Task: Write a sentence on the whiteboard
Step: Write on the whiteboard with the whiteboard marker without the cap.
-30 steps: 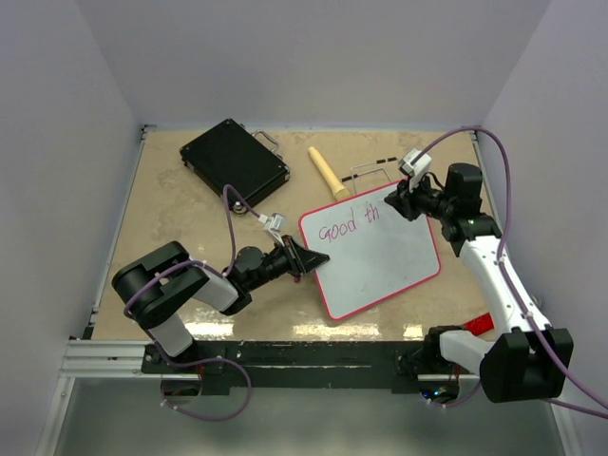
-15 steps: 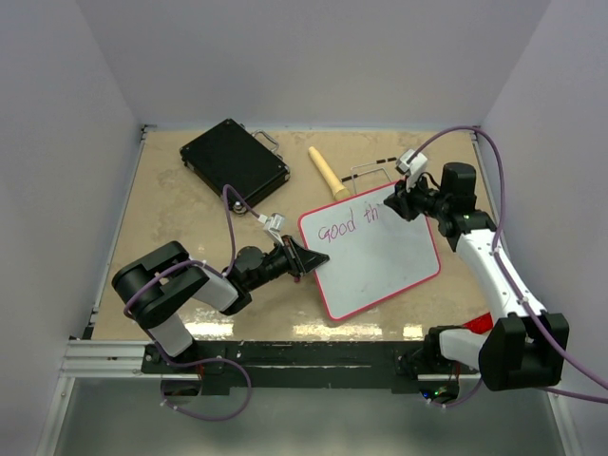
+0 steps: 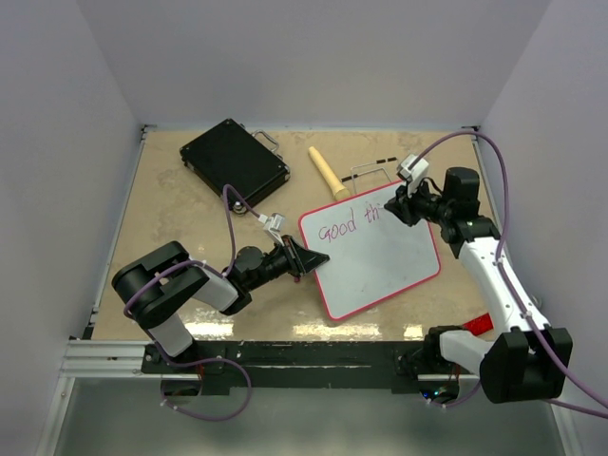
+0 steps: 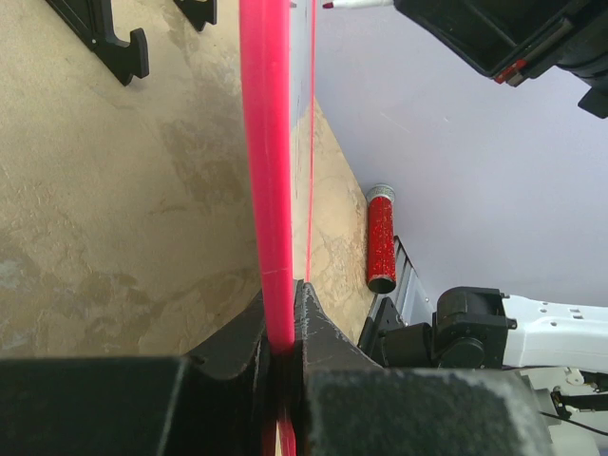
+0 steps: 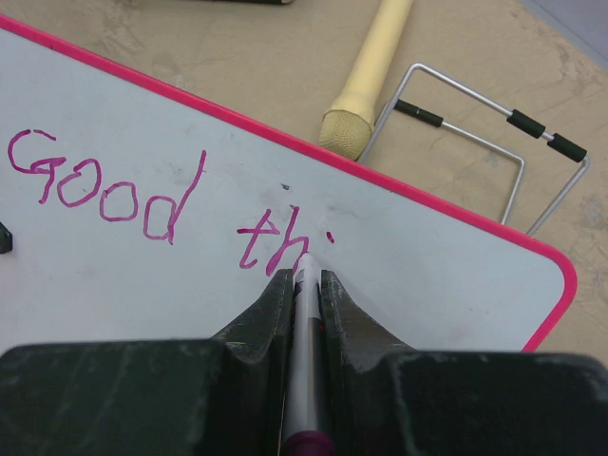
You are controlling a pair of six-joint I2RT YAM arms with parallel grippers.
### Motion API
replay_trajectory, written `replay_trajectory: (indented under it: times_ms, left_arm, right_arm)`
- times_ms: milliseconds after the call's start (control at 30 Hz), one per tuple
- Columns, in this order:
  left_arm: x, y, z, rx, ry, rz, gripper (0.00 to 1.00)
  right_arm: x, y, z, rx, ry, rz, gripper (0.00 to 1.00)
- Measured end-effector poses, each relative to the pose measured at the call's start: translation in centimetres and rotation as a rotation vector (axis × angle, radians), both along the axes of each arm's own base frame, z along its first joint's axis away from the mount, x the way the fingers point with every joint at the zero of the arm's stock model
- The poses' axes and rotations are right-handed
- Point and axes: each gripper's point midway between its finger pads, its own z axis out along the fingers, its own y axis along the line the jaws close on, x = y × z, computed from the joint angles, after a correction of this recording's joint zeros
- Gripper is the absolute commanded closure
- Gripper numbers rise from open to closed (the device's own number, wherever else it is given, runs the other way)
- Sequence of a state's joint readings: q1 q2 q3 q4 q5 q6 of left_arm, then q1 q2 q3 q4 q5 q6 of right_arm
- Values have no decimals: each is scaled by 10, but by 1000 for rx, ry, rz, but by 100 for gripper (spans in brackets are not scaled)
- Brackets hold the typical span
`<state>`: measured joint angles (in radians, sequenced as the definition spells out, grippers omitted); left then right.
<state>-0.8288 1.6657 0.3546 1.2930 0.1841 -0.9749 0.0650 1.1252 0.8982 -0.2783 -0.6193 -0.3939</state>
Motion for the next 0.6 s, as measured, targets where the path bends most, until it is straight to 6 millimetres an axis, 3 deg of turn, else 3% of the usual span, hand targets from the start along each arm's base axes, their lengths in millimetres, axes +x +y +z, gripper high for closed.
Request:
replay_trajectory:
  times_ms: [267, 600]
  left_arm:
    - [0, 1, -1, -1, 8, 3, 100]
    - [0, 1, -1, -2, 11, 3, 100]
  right_arm:
    - [2, 0, -16, -9, 51, 9, 100]
    - [7, -3, -15, -11, 43, -22, 100]
